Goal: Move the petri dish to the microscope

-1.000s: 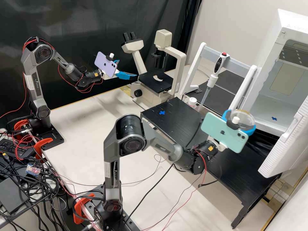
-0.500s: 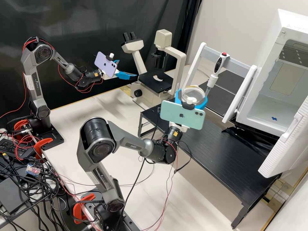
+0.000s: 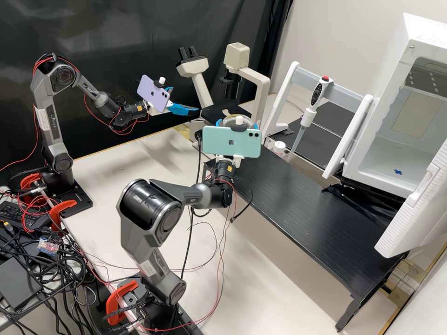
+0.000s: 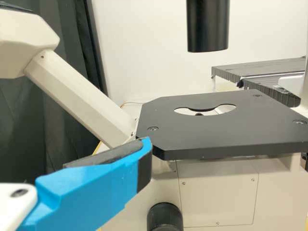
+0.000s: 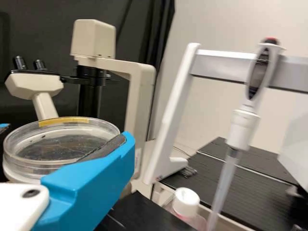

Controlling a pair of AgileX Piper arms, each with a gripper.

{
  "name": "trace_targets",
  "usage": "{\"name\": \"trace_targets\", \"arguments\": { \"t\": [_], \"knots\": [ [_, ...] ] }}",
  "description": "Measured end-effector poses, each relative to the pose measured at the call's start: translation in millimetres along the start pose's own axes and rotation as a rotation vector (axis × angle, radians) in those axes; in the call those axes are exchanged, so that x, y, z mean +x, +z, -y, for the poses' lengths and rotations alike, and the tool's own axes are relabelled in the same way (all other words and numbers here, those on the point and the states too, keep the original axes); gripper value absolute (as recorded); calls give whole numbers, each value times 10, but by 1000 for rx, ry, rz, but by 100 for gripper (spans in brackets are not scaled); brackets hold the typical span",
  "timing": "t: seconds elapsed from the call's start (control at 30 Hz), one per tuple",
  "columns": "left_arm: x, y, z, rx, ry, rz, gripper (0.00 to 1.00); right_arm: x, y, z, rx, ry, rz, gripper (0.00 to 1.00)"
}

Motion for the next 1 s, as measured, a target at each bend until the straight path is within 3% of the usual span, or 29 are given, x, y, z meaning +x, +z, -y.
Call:
{"name": "trace_targets", "arguments": {
  "t": [0.1,0.43,0.87,1.0],
  "knots": [
    [0,0,0,0,0,0,100,149,-81,50,-22,-5,1,0],
    [0,0,0,0,0,0,100,721,-212,259,-43,-61,33,0],
    [0,0,0,0,0,0,100,1349,5,442,-8,-128,114,0],
    [0,0,0,0,0,0,100,1475,74,452,31,-134,136,0]
  ]
}}
